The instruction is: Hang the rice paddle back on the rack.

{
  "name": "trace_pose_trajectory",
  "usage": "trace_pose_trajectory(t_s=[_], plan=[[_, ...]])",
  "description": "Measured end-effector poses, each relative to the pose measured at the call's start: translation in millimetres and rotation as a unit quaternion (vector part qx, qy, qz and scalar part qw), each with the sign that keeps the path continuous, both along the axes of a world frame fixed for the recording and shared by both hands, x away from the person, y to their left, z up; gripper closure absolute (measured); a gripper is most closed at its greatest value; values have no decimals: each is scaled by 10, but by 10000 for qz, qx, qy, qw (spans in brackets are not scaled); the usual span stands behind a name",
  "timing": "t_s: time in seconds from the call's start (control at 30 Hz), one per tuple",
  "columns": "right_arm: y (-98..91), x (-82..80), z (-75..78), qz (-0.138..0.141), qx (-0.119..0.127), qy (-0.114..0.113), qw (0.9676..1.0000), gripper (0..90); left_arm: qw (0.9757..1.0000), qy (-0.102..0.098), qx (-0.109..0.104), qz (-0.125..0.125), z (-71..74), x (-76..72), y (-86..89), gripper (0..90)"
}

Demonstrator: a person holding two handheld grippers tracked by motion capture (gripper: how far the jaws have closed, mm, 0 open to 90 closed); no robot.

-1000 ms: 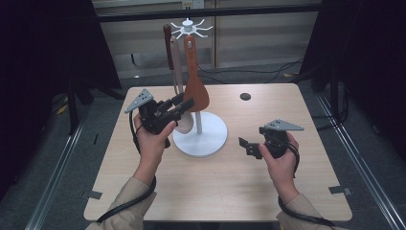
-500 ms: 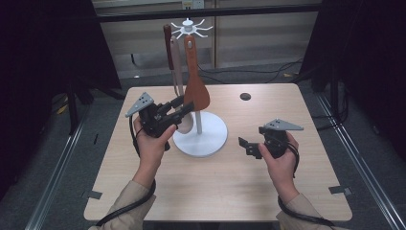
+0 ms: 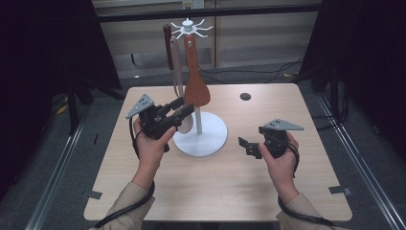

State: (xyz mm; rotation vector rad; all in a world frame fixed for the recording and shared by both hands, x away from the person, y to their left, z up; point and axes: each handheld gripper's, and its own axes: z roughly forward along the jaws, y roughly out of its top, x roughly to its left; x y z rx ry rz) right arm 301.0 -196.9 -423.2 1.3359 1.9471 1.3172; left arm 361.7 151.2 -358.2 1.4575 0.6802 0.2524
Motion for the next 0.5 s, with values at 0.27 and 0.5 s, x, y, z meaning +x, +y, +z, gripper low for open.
trace_pose_trajectory(t_s=[0.27, 0.5], plan=[[-14, -19, -3, -27, -21, 9, 10000, 97, 10000, -46, 51, 18, -17, -33, 0, 336], [4, -20, -8, -16, -41, 36, 10000, 97, 9998, -109, 177, -27, -22, -66, 3, 288]])
